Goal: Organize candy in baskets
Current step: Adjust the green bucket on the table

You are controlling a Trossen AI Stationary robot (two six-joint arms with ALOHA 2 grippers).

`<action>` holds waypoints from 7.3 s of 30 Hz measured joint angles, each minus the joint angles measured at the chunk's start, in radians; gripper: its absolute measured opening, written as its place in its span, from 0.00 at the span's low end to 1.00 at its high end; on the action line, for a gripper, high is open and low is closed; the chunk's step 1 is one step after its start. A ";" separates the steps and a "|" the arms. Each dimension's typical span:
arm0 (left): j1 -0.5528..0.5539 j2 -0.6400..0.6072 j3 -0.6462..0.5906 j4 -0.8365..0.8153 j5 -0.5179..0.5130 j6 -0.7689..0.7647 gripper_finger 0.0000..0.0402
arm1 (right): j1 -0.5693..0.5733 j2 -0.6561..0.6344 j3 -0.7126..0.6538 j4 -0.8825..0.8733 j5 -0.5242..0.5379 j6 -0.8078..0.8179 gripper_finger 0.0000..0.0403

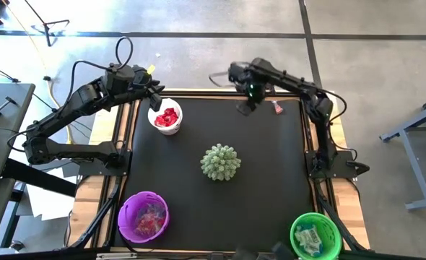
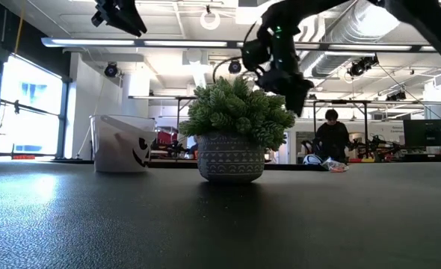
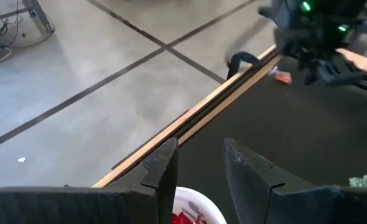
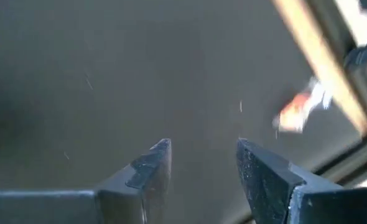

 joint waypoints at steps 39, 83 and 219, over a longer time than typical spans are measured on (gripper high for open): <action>0.000 0.000 0.000 0.097 -0.015 0.000 0.28 | -0.350 -0.701 -1.211 0.674 -0.197 0.305 0.44; 0.000 0.000 0.000 0.096 -0.015 0.001 0.28 | -0.374 -0.418 -1.142 1.250 -0.395 0.333 0.44; 0.000 0.000 0.000 -0.030 -0.016 -0.012 0.28 | -0.400 0.248 0.197 -0.001 -0.129 -0.104 0.44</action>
